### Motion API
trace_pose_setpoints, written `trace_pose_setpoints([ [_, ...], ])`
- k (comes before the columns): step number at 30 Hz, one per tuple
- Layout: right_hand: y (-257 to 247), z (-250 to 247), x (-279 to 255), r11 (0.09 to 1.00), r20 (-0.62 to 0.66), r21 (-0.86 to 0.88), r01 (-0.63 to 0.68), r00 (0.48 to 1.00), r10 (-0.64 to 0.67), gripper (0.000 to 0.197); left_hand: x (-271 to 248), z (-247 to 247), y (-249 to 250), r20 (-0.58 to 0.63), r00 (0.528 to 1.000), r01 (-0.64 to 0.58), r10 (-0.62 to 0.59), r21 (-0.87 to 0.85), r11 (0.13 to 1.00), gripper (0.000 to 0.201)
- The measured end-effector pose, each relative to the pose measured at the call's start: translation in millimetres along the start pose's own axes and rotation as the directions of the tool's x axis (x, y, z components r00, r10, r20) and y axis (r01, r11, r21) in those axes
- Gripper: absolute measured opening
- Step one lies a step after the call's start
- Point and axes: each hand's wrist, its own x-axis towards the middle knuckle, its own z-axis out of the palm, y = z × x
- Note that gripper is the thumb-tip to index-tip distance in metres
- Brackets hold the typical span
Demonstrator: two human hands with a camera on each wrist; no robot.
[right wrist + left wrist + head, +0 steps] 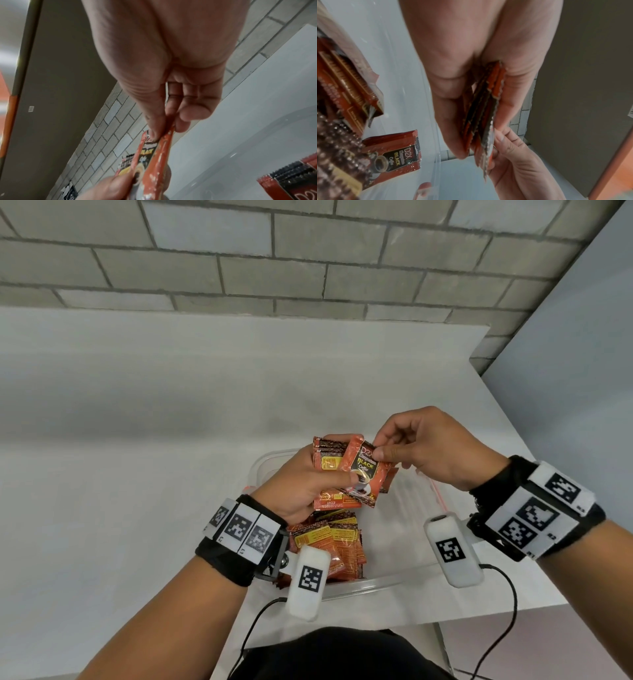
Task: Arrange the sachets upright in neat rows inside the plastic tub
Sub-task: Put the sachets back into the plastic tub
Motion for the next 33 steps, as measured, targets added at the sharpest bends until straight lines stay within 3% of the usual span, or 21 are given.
trace_pose_setpoints([
  [5,10.9,-20.8,6.4,1.000,-0.101,-0.006,-0.031,0.994,0.030,0.011,-3.5,-8.8,0.2,0.010,0.999,0.033,-0.033,0.021,0.999,0.060],
  [8,20.4,-33.0,10.2,0.981,-0.094,-0.183,-0.066,0.994,0.050,0.010,-2.2,-12.1,4.6,-0.089,0.995,0.035,-0.040,-0.058,0.998,0.051],
  [12,36.0,-17.9,18.6,0.856,0.065,-0.513,-0.064,0.991,0.113,0.011,-1.9,-12.4,10.0,-0.159,0.986,0.020,-0.041,-0.135,0.991,0.053],
  [18,45.0,12.4,31.2,0.701,0.246,-0.710,0.062,0.955,0.164,0.011,-2.4,-17.2,11.7,-0.167,0.985,0.021,-0.047,-0.155,0.988,0.050],
  [26,45.8,23.0,42.4,0.539,0.220,-0.838,0.088,0.958,0.186,0.022,-4.2,-19.1,12.3,-0.178,0.983,0.019,-0.046,-0.151,0.988,0.041],
  [33,42.5,27.9,43.8,0.432,0.194,-0.897,0.098,0.964,0.184,0.013,-2.8,-21.3,14.3,-0.183,0.982,0.021,-0.049,-0.147,0.989,0.038],
])
